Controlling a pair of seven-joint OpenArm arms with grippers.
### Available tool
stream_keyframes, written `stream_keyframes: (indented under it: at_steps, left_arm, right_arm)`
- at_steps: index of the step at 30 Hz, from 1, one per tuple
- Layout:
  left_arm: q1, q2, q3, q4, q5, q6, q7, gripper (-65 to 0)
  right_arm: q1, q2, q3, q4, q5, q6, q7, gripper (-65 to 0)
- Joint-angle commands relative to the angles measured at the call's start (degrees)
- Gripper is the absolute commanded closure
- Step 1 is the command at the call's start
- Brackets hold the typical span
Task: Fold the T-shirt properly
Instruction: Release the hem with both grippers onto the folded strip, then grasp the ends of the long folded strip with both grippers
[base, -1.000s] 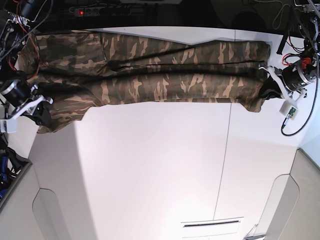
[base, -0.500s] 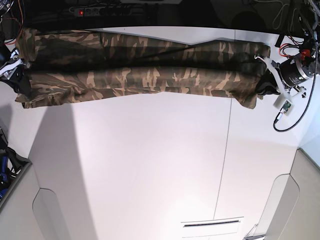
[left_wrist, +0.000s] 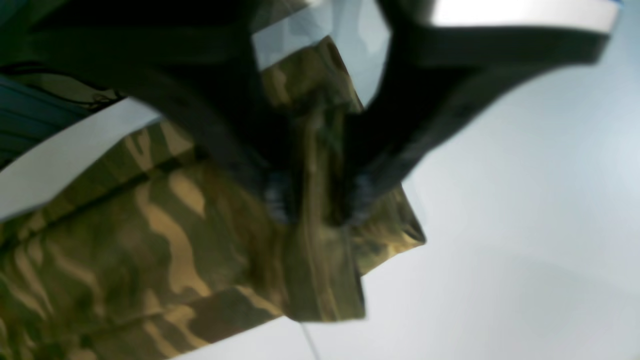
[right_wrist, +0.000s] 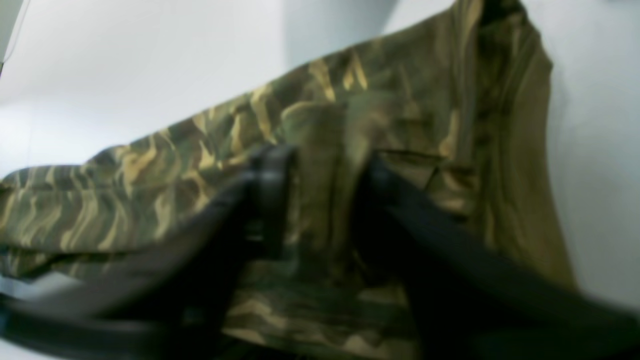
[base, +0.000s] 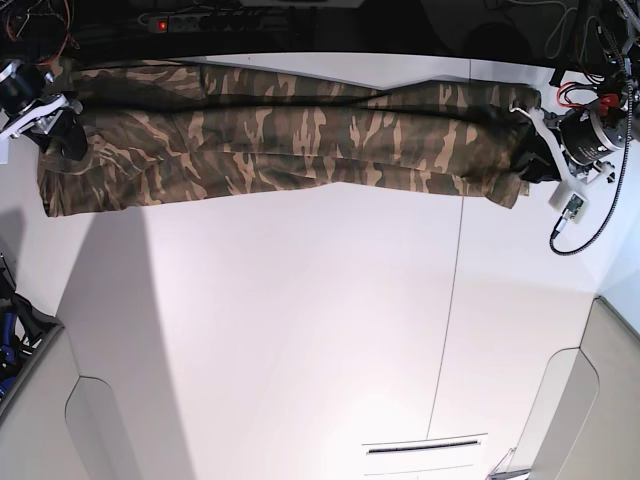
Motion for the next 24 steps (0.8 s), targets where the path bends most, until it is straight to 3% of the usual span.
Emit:
stream_keyframes:
  at_steps: [1,6,10,12,15,24]
  left_arm:
    - [-0.15,-0.96,-0.59,0.85,-0.55,-0.02,-1.57,-23.1]
    - [-0.13,-0.63,-2.54,0.85,-0.81,0.00,-3.15,-23.2]
    - [-0.13,1.55,-9.35,0.85,-4.35,-0.07,-2.27,-25.1]
    - [-0.13,2.80,-12.70,0.85,-6.54,-0.07,-1.73,-30.9]
    - [-0.11,4.90,-16.04,0.79,-7.85,-0.31,-1.62,-39.4]
    - [0.81,6.82,-16.15,-6.29,-7.96,-1.57,-4.04,-41.3]
  right_arm:
    - [0.26,0.96,0.44,0.85,1.07,0.20,1.11,-29.8]
    - [1.27,1.05,1.99,0.94,1.11,0.20,1.11,-29.7]
    - [2.60,1.07,4.92,1.01,2.60,0.20,0.83,-29.0]
    - [3.52,1.07,5.97,1.01,3.39,0.20,0.31,-21.2]
    - [4.11,1.01,6.05,1.01,6.21,0.22,-1.36,0.0]
    - [4.07,-1.31,4.15,0.85,7.15,0.44,-2.03,0.0]
